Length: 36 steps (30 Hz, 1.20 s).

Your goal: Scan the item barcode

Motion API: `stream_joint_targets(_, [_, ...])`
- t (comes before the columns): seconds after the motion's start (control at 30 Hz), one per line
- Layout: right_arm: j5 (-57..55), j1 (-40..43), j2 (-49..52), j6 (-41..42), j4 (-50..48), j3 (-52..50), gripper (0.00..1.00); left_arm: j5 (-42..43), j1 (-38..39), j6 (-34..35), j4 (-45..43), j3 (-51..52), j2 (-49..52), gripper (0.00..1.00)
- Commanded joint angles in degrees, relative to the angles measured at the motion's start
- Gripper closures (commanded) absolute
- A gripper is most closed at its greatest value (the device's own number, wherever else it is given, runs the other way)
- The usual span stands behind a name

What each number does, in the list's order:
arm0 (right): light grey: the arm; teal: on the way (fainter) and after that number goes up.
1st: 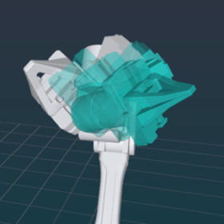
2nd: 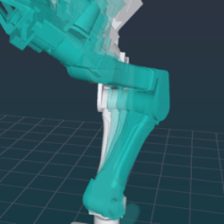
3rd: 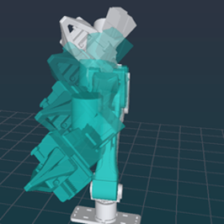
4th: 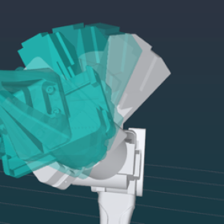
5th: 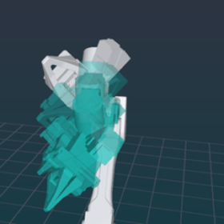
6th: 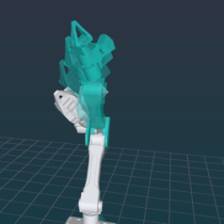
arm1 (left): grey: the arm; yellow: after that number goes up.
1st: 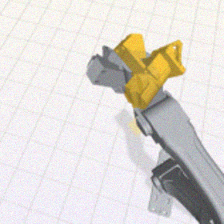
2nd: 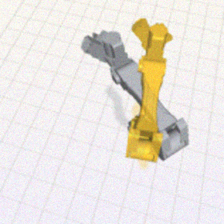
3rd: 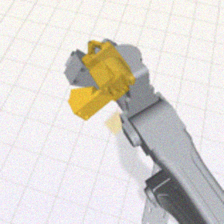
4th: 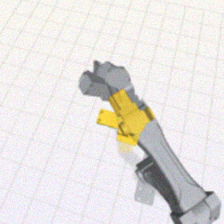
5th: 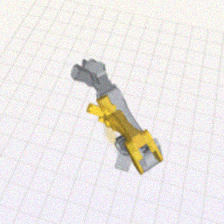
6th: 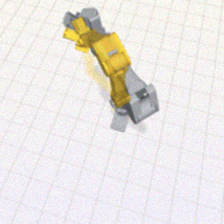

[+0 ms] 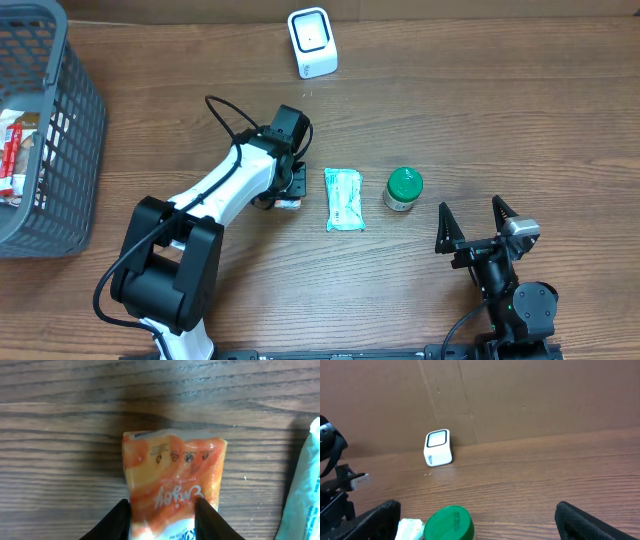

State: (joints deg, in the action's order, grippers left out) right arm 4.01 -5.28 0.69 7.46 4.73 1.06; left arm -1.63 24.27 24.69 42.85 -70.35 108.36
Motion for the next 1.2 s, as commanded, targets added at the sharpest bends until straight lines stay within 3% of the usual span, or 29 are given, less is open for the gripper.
stream_joint_targets(0.0, [-0.55,0.15,-0.52,0.24,-0.13,-0.61,0.00,1.25,-0.24,1.14,-1.88,2.69,-0.79,0.67])
stream_joint_targets(0.2, [-0.55,0.15,-0.52,0.24,-0.13,-0.61,0.00,1.44,-0.26,1.22,-2.45,3.43,-0.79,0.70])
stream_joint_targets(0.33, [-0.55,0.15,-0.52,0.24,-0.13,-0.61,0.00,0.68,-0.72,1.03,1.92,0.20,-1.16,0.72])
stream_joint_targets(0.5, [-0.55,0.15,-0.52,0.24,-0.13,-0.61,0.00,0.57,-1.49,1.03,8.48,-7.15,-1.66,0.65])
stream_joint_targets(0.7, [-0.55,0.15,-0.52,0.24,-0.13,-0.61,0.00,0.15,-1.40,1.90,8.96,-9.14,-1.53,0.55])
stream_joint_targets(0.93, [-0.55,0.15,-0.52,0.24,-0.13,-0.61,0.00,-5.57,-1.40,8.48,10.60,-6.40,-0.79,0.68])
stream_joint_targets(1.17, [-0.55,0.15,-0.52,0.24,-0.13,-0.61,0.00,-7.34,-1.42,10.23,6.97,-2.91,-0.33,0.64])
